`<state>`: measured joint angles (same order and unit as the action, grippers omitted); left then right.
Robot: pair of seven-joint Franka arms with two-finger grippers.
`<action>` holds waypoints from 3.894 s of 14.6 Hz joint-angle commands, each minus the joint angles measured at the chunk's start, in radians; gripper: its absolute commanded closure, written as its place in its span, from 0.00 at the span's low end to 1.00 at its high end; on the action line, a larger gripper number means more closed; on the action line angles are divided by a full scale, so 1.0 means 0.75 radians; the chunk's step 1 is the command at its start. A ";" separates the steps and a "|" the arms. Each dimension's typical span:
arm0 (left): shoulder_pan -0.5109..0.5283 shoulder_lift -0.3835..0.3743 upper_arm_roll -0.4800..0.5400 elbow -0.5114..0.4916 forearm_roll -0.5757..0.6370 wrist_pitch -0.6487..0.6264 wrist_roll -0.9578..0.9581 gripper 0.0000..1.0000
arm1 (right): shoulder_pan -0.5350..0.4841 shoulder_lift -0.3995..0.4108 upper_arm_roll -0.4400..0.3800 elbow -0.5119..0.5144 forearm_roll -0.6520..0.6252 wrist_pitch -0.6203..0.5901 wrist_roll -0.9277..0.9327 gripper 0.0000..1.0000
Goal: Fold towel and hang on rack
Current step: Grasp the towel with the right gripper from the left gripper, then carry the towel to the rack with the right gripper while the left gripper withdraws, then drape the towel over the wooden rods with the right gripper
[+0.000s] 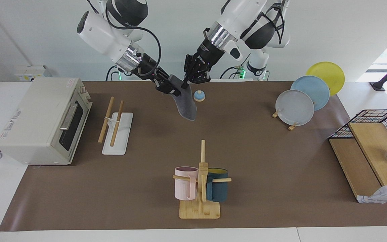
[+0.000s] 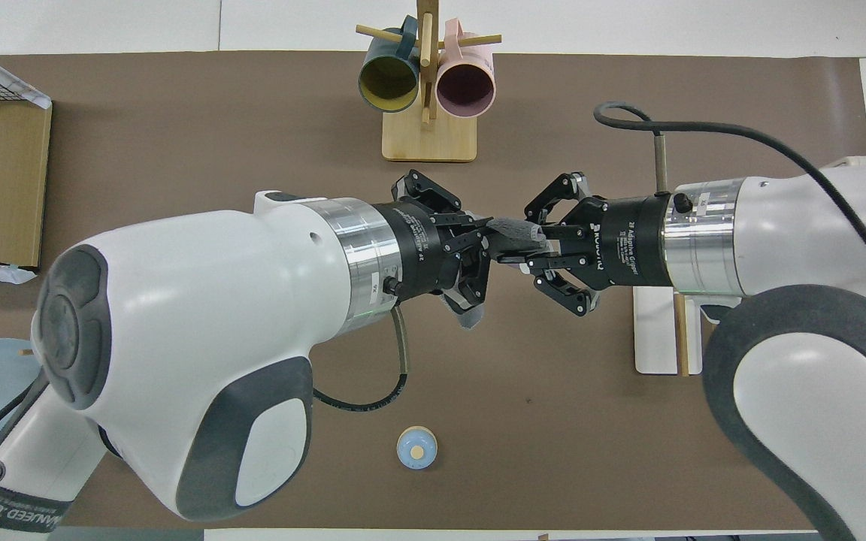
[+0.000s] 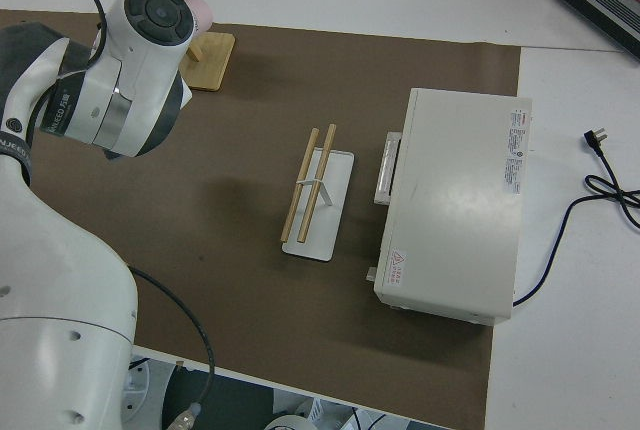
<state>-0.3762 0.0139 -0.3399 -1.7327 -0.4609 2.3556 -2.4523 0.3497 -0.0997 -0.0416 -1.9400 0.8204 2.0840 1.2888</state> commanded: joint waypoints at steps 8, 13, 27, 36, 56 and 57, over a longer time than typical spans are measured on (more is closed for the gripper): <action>-0.034 -0.067 0.015 -0.093 -0.007 0.009 0.038 0.82 | -0.012 -0.010 0.004 -0.023 0.031 0.007 -0.160 1.00; -0.016 -0.088 0.020 -0.128 -0.009 -0.032 0.236 0.00 | -0.012 -0.018 0.004 -0.033 -0.003 -0.048 -0.315 1.00; 0.581 -0.170 0.030 -0.269 -0.009 -0.394 1.757 0.00 | -0.122 -0.076 0.002 -0.168 -0.715 -0.105 -1.597 1.00; 0.766 -0.070 0.032 0.000 0.511 -0.747 2.760 0.00 | -0.251 -0.123 0.002 -0.289 -0.756 -0.091 -1.777 1.00; 0.381 -0.053 0.416 0.177 0.541 -1.096 3.192 0.00 | -0.472 -0.119 0.004 -0.314 -1.028 -0.005 -2.191 1.00; 0.377 -0.055 0.416 0.165 0.545 -1.096 3.190 0.00 | -0.479 -0.115 0.004 -0.312 -1.063 0.001 -2.239 1.00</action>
<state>-0.0766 -0.0162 -0.0410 -1.5999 -0.0484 1.5375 -0.0724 0.0156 -0.1661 -0.0463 -2.1501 0.0644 2.0593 -0.3289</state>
